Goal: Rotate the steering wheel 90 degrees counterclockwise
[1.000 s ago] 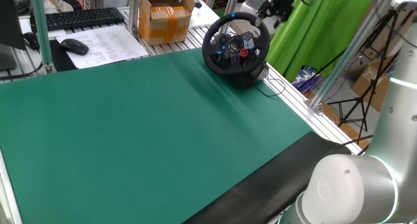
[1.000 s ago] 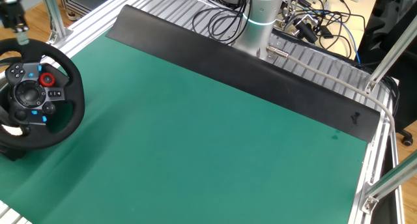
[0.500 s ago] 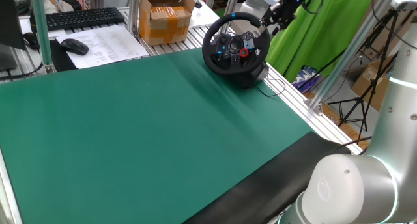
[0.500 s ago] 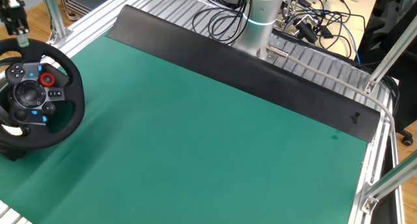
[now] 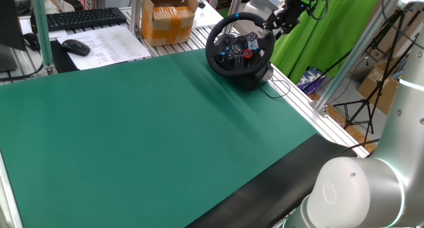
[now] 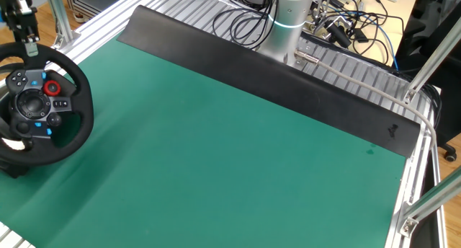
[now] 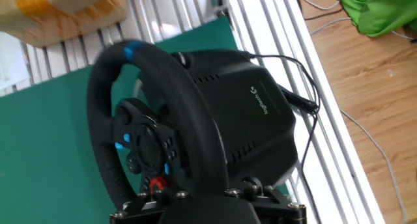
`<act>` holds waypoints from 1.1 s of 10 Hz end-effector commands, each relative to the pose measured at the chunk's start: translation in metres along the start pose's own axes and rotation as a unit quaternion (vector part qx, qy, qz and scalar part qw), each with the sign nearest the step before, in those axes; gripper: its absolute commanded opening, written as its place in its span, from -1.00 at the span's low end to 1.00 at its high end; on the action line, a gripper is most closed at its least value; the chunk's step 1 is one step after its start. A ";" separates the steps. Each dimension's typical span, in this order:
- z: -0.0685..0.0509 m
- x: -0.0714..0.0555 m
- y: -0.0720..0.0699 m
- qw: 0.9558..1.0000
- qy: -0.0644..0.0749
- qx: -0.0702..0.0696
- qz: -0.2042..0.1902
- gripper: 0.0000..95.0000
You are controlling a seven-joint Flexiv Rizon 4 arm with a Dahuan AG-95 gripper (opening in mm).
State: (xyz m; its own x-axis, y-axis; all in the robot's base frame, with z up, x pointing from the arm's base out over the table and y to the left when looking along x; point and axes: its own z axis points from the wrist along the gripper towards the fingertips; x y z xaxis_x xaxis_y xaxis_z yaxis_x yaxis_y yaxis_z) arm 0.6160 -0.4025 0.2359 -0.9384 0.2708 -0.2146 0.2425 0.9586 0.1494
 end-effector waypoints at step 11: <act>-0.003 -0.009 0.004 0.999 0.000 0.002 -0.041 -1.00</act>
State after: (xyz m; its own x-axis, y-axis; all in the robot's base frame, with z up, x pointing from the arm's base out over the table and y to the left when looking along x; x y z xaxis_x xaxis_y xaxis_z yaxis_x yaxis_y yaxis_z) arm 0.6249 -0.4017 0.2424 -0.9555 0.1894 -0.2264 0.1639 0.9783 0.1267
